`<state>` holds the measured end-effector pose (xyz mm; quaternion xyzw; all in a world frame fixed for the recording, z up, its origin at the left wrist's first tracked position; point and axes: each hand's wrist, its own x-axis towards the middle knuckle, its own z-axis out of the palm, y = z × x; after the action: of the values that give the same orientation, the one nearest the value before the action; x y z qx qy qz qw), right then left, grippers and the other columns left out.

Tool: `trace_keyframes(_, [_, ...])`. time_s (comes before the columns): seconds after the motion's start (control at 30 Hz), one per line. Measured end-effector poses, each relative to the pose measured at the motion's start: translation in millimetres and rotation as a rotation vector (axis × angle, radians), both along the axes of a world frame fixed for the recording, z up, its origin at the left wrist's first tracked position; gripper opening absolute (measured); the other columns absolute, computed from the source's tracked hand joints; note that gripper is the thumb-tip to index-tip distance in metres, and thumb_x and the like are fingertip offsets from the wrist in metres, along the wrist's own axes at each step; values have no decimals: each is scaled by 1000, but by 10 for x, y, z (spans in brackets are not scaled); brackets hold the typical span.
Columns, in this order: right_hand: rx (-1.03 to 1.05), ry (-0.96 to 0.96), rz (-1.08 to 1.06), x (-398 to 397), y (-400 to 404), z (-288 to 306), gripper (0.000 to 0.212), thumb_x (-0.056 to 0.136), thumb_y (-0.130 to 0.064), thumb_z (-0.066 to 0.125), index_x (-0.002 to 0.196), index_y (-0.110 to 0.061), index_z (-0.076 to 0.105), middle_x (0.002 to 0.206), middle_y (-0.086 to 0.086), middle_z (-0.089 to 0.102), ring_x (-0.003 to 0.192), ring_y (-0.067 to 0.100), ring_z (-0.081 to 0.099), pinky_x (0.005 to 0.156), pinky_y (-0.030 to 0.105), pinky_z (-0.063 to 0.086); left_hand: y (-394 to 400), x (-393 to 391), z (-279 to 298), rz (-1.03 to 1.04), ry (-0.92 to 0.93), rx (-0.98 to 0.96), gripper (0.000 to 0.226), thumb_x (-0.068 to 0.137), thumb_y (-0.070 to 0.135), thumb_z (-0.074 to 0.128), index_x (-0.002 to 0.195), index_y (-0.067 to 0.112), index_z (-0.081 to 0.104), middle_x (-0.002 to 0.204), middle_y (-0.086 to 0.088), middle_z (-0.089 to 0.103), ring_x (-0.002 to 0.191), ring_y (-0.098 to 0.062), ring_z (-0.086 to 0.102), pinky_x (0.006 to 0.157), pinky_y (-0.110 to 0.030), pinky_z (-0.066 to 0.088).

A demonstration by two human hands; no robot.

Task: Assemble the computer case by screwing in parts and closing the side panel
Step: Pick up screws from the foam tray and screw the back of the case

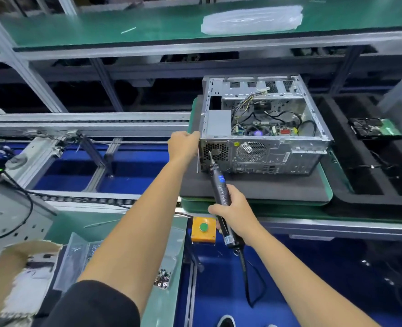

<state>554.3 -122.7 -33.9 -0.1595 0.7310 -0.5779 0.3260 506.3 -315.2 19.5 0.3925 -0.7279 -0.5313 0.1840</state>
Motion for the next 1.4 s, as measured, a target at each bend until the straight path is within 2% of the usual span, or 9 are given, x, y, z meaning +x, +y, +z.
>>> trace_keyframes(0.1, [51,-36,30,27,-36,-138,43,81,-13,72,117,-19,50,85,5,54,67,26,54,65,40,50,-105,-27,-59,-22,14,-110,4,81,16,56,79,15,59,77,3,61,73,-17,56,63,-27,46])
trace_keyframes(0.27, [86,-65,21,0,-101,-344,36,79,-14,73,109,-18,55,89,6,58,71,17,55,68,34,52,-41,-165,-166,-283,19,-161,29,91,23,58,120,22,60,116,7,56,105,-11,53,85,-25,42])
trace_keyframes(0.37, [82,-142,29,-37,-159,-406,34,79,-11,73,107,-17,54,86,7,55,65,21,55,58,34,52,-49,-196,-184,-296,45,-51,32,92,19,58,123,21,63,131,4,56,115,-9,49,95,-25,39])
trace_keyframes(0.53, [114,-177,36,-101,-305,-463,35,79,-11,71,107,-14,50,89,9,52,69,27,55,60,36,51,-99,-169,-148,-297,59,77,30,89,15,61,117,23,67,126,5,60,110,-6,52,88,-22,38])
trace_keyframes(0.8, [77,-237,-10,-150,-351,-513,34,79,-6,70,105,-10,48,90,13,50,57,23,55,49,30,52,-96,-213,-103,-252,44,161,36,84,3,58,113,20,70,120,7,64,114,-11,53,105,-32,40])
trace_keyframes(0.9, [57,-251,-25,-158,-365,-537,31,80,-5,69,101,-10,48,87,13,49,53,22,54,47,29,51,-76,-225,-92,-221,54,196,37,82,1,57,111,19,70,114,8,65,109,-11,53,106,-35,41])
trace_keyframes(1.03, [56,-241,-41,-145,-385,-570,31,80,-6,69,103,-9,49,88,13,50,65,26,53,55,33,51,-77,-227,-96,-228,49,200,36,82,1,57,110,20,71,111,9,66,108,-11,54,105,-36,42])
trace_keyframes(1.17, [12,-291,-61,-134,-406,-581,29,80,-4,68,99,-11,47,83,12,48,52,23,53,46,30,48,-88,-221,-106,-237,49,197,36,82,2,57,110,21,71,115,8,65,111,-12,53,105,-35,41])
trace_keyframes(1.4, [16,-230,-132,-14,-563,-609,27,77,-8,68,92,-12,47,84,11,49,68,29,52,62,42,48,-92,-215,-100,-246,54,194,35,84,2,57,111,21,70,112,9,65,112,-12,53,102,-32,42])
